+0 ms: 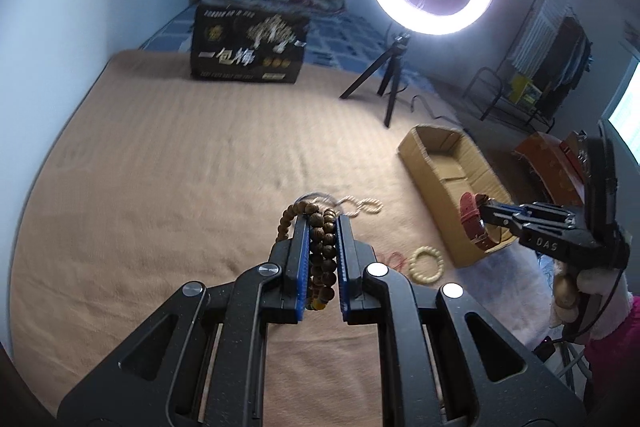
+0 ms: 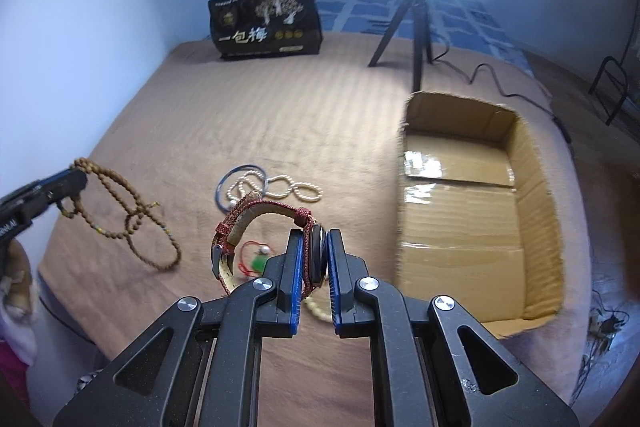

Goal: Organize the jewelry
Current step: 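Carry the necklace with the left tool and the watch with the right tool into the box, releasing both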

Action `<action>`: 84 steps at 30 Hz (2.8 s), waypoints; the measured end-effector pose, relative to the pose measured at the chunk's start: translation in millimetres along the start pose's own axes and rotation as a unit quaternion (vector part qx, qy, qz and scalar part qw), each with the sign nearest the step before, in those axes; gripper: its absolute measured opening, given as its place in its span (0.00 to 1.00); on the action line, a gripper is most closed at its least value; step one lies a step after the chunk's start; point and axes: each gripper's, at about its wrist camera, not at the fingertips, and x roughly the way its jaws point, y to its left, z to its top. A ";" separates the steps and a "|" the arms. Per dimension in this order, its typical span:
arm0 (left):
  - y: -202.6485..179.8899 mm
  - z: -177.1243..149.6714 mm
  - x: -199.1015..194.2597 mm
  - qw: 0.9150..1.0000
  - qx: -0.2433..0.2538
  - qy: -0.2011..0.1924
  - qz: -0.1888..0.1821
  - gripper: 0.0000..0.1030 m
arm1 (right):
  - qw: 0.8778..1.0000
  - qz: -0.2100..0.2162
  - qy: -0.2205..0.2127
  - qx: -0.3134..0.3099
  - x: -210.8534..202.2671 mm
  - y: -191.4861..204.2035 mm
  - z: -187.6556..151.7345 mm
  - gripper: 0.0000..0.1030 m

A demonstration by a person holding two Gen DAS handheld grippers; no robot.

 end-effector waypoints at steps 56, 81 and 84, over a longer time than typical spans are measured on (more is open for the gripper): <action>-237.3 59.5 135.1 0.982 0.109 0.048 -0.145 0.10 | 0.988 -0.099 -0.004 0.119 -19.2 -176.4 -34.7 0.10; -220.3 43.0 194.9 0.982 0.111 0.116 -0.103 0.10 | 0.987 -0.108 0.037 0.114 17.0 -172.6 -40.0 0.11; -220.7 42.0 194.3 0.981 0.113 0.121 -0.103 0.28 | 0.987 -0.112 0.031 0.111 14.1 -169.5 -36.8 0.38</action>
